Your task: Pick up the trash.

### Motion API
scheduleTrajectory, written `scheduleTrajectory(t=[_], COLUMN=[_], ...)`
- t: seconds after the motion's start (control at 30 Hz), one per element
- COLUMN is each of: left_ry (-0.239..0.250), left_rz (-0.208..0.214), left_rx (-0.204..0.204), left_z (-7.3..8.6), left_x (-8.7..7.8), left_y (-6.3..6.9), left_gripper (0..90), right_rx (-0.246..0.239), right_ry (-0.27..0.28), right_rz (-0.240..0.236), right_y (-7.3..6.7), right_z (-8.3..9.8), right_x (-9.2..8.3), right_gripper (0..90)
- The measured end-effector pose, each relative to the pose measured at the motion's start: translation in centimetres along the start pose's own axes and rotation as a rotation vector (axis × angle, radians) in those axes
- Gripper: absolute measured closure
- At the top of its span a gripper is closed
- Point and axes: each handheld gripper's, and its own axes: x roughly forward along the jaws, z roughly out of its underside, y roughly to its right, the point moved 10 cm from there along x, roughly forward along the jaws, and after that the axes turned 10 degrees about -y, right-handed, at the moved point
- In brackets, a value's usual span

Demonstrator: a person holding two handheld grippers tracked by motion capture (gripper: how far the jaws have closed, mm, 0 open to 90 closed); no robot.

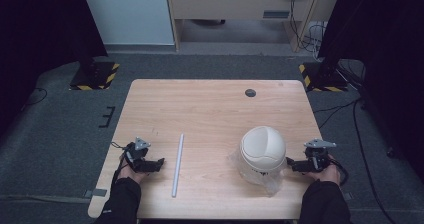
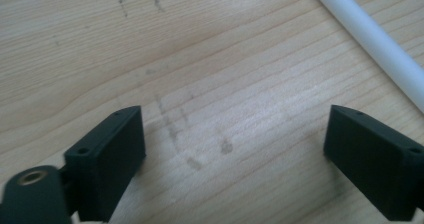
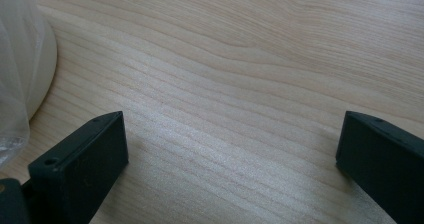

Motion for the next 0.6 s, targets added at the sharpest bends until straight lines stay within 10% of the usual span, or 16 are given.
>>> scheduleTrajectory(t=[0.6], left_ry=[0.288], left_rz=[0.056], left_rx=[0.082], left_z=[-4.3], left_x=[-6.2], left_y=[3.3], left_gripper=[11.1], right_rx=[-0.002], right_ry=[-0.004], right_rz=[0.005], right_y=[0.0], right_z=[0.0], right_x=[0.0], right_gripper=[0.4])
